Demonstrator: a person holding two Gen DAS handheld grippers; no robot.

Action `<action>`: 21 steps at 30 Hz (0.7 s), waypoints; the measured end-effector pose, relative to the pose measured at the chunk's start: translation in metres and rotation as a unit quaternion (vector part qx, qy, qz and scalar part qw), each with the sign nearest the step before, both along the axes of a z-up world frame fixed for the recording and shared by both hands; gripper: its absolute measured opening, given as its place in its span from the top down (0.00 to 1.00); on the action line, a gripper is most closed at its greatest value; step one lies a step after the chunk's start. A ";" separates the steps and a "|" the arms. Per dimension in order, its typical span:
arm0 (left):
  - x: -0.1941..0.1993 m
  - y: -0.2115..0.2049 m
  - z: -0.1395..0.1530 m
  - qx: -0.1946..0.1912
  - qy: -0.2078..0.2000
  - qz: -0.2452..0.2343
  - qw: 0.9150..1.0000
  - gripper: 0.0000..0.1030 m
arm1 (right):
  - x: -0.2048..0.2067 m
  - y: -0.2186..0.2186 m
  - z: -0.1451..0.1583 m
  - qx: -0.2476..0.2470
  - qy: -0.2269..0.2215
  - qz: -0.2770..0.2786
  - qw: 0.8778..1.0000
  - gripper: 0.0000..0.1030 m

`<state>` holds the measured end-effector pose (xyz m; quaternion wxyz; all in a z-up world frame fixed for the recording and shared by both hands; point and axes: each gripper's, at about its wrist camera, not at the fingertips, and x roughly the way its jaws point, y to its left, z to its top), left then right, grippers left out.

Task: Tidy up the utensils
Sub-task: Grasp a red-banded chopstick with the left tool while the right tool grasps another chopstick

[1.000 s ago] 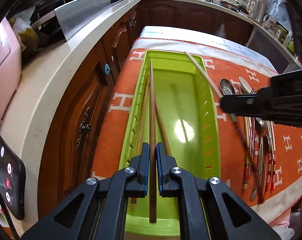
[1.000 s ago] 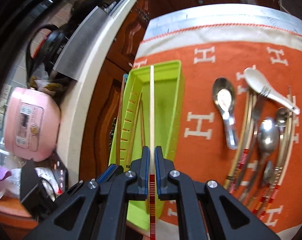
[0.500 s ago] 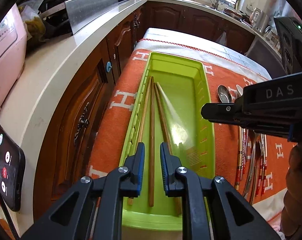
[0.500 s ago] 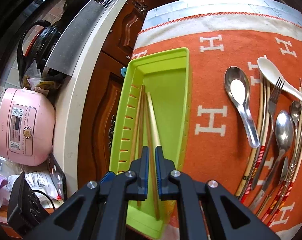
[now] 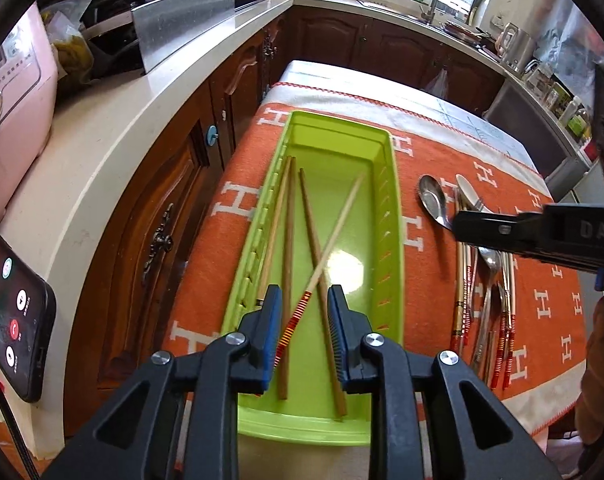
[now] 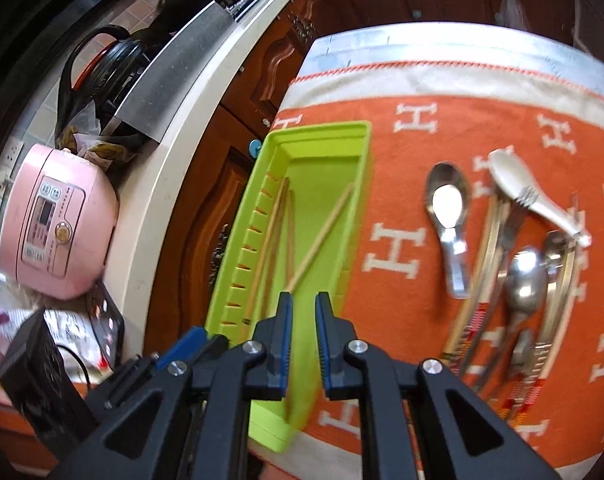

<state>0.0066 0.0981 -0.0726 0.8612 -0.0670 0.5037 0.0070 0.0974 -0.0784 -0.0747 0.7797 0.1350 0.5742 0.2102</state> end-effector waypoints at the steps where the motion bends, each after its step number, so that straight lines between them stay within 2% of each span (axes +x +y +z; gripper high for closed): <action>1: 0.000 -0.004 0.001 0.002 0.000 -0.004 1.000 0.79 | -0.003 -0.008 0.003 -0.008 -0.009 -0.001 1.000 0.89; 8: -0.006 -0.044 0.019 0.007 -0.016 -0.052 0.999 0.79 | -0.023 -0.071 0.021 -0.054 -0.063 -0.028 0.996 0.89; 11: -0.005 -0.067 0.025 0.012 -0.018 -0.075 0.997 0.79 | -0.030 -0.097 0.021 -0.063 -0.067 -0.042 0.995 0.89; 14: 0.000 -0.085 0.024 -0.001 -0.007 -0.093 0.996 0.76 | -0.037 -0.118 0.016 -0.067 -0.066 -0.053 0.994 0.89; 18: 0.009 -0.106 0.014 -0.006 0.013 -0.110 0.994 0.76 | -0.045 -0.138 0.005 -0.062 -0.060 -0.062 0.994 0.89; 21: 0.018 -0.118 0.003 -0.024 0.029 -0.117 0.992 0.76 | -0.051 -0.150 -0.006 -0.057 -0.057 -0.067 0.995 0.89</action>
